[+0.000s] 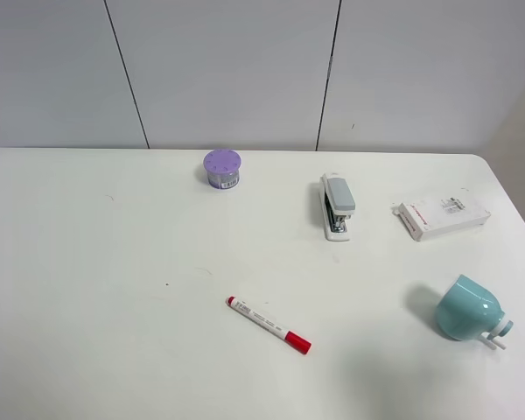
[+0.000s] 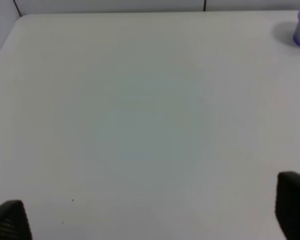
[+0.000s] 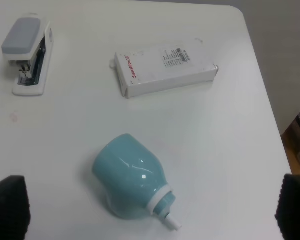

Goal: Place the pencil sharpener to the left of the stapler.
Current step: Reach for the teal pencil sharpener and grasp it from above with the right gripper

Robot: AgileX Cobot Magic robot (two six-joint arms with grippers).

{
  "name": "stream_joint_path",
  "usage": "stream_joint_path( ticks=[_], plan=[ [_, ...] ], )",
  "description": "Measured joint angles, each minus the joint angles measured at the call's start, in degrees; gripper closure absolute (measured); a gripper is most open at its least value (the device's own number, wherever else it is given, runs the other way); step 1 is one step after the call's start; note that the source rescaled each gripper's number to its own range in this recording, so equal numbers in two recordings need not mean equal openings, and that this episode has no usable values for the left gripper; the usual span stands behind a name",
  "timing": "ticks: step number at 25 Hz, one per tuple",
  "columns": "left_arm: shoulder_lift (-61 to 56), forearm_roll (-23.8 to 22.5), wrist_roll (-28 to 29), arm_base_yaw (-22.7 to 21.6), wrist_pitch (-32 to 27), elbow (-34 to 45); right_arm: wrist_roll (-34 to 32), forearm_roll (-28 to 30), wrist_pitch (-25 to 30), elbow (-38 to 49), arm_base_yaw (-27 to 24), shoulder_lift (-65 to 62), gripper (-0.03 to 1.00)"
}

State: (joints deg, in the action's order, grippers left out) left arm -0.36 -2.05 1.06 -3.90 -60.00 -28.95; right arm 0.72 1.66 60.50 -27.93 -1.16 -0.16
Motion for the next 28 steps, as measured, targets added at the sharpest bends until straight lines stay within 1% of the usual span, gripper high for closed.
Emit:
stream_joint_path(
  ticks=[19, 23, 28],
  plan=[
    [0.0, 0.0, 0.0, 0.0, 0.0, 0.0, 0.29, -0.05, 0.0, 0.0, 0.0, 0.94, -0.03],
    [0.0, 0.0, 0.0, 0.0, 0.0, 0.0, 2.63, -0.56, 1.26, -0.6, 0.0, 7.27, -0.03],
    [0.0, 0.0, 0.0, 0.0, 0.0, 0.0, 5.98, -0.8, 5.95, -6.94, 0.0, 18.96, -0.03]
  ],
)
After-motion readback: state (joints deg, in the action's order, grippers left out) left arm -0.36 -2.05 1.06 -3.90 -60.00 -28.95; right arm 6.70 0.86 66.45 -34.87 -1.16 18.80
